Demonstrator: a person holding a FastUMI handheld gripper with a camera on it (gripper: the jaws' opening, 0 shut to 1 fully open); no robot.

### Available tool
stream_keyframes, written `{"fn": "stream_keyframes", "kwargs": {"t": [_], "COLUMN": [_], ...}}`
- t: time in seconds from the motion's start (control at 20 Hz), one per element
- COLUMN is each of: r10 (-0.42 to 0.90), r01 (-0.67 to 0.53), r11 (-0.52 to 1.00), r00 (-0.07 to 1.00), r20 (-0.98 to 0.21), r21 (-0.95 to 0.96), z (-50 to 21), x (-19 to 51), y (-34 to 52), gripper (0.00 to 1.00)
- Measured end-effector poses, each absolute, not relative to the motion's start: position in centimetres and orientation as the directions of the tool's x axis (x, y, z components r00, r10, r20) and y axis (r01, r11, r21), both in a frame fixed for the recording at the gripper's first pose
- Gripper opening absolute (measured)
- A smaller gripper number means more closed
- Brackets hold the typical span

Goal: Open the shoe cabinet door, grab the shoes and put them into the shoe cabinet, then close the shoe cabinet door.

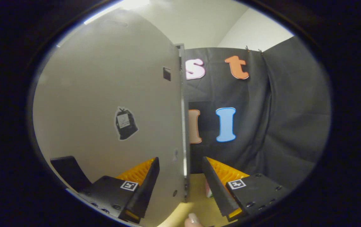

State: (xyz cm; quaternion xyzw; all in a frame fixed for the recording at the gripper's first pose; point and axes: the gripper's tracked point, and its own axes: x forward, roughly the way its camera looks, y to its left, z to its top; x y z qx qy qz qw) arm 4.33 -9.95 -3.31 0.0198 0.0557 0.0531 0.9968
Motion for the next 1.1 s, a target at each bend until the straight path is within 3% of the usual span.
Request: {"fn": "stream_keyframes", "kwargs": {"t": [0.5, 1.1], "r10": [0.162, 0.071], "r01": [-0.156, -0.068], "r11": [0.986, 0.997], "r00": [0.982, 0.994], "r20": [-0.094, -0.083], "r21": [0.061, 0.038], "z": [-4.5, -4.9], "x": [10.4, 17.3], "y": [5.6, 9.1], "gripper": [0.88, 0.89]}}
